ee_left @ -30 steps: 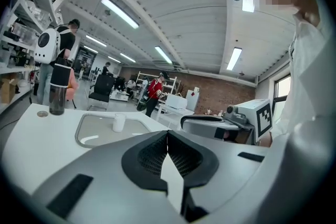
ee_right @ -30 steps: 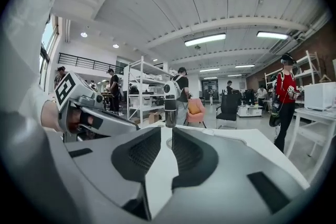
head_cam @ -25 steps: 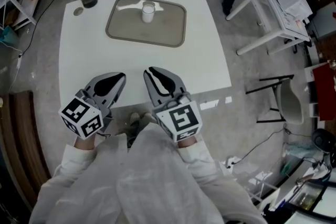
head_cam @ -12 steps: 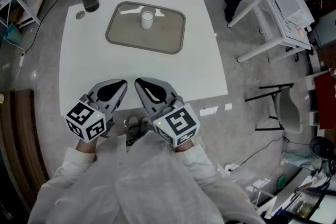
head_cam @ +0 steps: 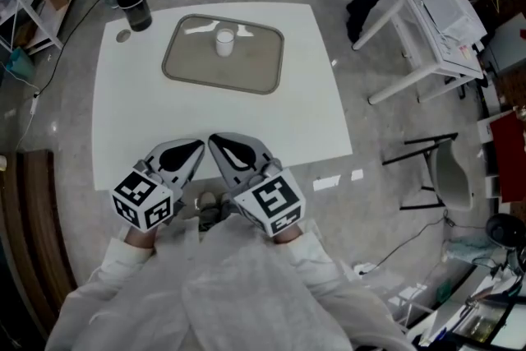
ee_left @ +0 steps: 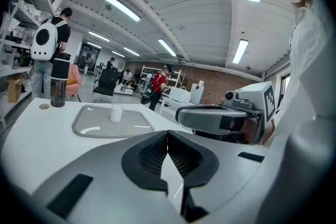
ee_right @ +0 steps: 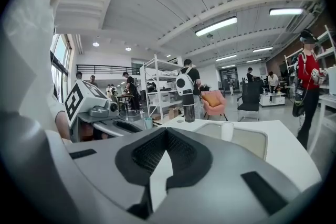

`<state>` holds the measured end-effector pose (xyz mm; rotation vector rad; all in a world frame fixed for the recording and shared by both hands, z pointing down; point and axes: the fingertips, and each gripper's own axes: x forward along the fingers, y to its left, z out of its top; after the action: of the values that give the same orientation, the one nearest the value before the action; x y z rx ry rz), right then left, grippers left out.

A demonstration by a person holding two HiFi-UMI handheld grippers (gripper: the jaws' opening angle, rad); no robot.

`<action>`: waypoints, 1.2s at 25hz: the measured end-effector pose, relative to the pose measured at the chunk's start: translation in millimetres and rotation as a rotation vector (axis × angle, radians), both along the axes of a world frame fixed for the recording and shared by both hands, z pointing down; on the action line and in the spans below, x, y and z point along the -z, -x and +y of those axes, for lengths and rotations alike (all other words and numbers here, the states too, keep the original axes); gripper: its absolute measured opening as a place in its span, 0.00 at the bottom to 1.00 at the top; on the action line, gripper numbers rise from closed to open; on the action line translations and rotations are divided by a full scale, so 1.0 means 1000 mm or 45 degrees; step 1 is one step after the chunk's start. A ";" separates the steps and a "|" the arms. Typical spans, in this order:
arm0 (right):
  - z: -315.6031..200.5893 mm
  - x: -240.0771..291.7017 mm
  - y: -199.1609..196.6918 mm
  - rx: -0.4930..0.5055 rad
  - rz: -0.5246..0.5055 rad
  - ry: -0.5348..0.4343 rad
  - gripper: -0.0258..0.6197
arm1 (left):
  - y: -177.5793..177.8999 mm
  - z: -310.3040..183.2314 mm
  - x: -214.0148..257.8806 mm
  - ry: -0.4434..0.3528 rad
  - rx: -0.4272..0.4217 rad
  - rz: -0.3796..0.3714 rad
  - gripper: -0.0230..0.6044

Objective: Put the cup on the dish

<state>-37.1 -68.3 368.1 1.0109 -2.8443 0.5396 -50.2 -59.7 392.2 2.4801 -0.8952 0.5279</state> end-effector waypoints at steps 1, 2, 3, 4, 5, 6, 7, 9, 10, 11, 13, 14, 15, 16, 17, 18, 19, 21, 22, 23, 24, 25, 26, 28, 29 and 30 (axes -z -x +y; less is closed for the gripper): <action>0.000 -0.001 -0.001 -0.006 0.011 0.000 0.06 | 0.000 0.001 -0.001 0.004 0.001 -0.002 0.05; -0.001 -0.002 -0.002 -0.012 0.023 -0.003 0.06 | 0.000 0.002 -0.001 0.008 0.004 -0.003 0.05; -0.001 -0.004 -0.002 -0.017 0.034 -0.008 0.06 | 0.001 0.002 -0.002 0.011 0.010 -0.003 0.05; -0.001 -0.004 -0.003 -0.020 0.040 -0.011 0.06 | 0.002 0.002 -0.002 0.013 0.018 -0.003 0.05; -0.001 -0.004 -0.003 -0.022 0.043 -0.010 0.06 | 0.003 0.001 -0.001 0.014 0.025 -0.004 0.05; -0.001 -0.004 -0.003 -0.023 0.044 -0.006 0.06 | 0.003 0.001 -0.001 0.014 0.031 -0.005 0.05; -0.001 -0.004 -0.004 -0.026 0.043 -0.001 0.06 | 0.004 0.000 -0.001 0.014 0.035 -0.006 0.05; -0.001 -0.004 -0.006 -0.034 0.040 0.008 0.06 | 0.004 -0.001 -0.001 0.011 0.040 -0.008 0.05; -0.002 -0.005 -0.007 -0.036 0.039 0.011 0.06 | 0.004 -0.001 -0.001 0.010 0.040 -0.009 0.05; -0.002 -0.005 -0.008 -0.039 0.040 0.011 0.06 | 0.003 -0.001 -0.001 0.009 0.040 -0.009 0.05; -0.002 -0.006 -0.010 -0.043 0.046 0.006 0.06 | 0.002 0.000 -0.001 0.010 0.037 -0.009 0.05; -0.001 -0.006 -0.010 -0.041 0.049 0.008 0.06 | 0.001 0.000 -0.001 0.009 0.035 -0.009 0.05; -0.001 -0.007 -0.010 -0.038 0.055 0.011 0.06 | 0.001 0.000 -0.002 0.008 0.035 -0.008 0.05; 0.000 -0.008 -0.010 -0.034 0.063 0.014 0.06 | 0.001 0.000 -0.002 0.006 0.035 -0.009 0.05; 0.000 -0.010 -0.009 -0.031 0.069 0.016 0.06 | 0.001 0.000 -0.002 0.005 0.036 -0.010 0.05; 0.001 -0.010 -0.009 -0.028 0.072 0.018 0.06 | 0.002 -0.001 -0.002 0.004 0.039 -0.013 0.05; 0.001 -0.010 -0.008 -0.025 0.071 0.018 0.06 | 0.003 -0.001 -0.002 0.003 0.043 -0.017 0.05; 0.001 -0.009 -0.008 -0.021 0.067 0.017 0.06 | 0.005 -0.003 -0.002 0.002 0.057 -0.022 0.05; 0.001 -0.009 -0.009 -0.019 0.064 0.018 0.06 | 0.006 -0.004 -0.002 0.002 0.063 -0.023 0.05; 0.001 -0.010 -0.009 -0.018 0.062 0.022 0.06 | 0.006 -0.004 -0.001 0.002 0.066 -0.023 0.05; 0.001 -0.011 -0.009 -0.016 0.062 0.025 0.06 | 0.006 -0.004 -0.001 0.002 0.068 -0.023 0.05; 0.001 -0.011 -0.010 -0.015 0.065 0.028 0.06 | 0.005 -0.004 -0.001 0.001 0.068 -0.023 0.05; 0.001 -0.012 -0.009 -0.013 0.067 0.030 0.06 | 0.005 -0.003 -0.001 0.001 0.067 -0.023 0.05; 0.002 -0.011 -0.008 -0.004 0.068 0.030 0.06 | 0.006 -0.003 0.000 0.002 0.065 -0.024 0.05; 0.003 -0.011 -0.007 0.003 0.067 0.027 0.06 | 0.006 -0.002 0.000 0.002 0.064 -0.025 0.05; 0.004 -0.011 -0.006 0.011 0.066 0.023 0.06 | 0.006 -0.002 0.000 0.002 0.062 -0.026 0.05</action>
<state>-31.3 -64.5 378.8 0.9939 -2.7924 0.5293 -56.0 -61.7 392.0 2.4495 -0.9599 0.5378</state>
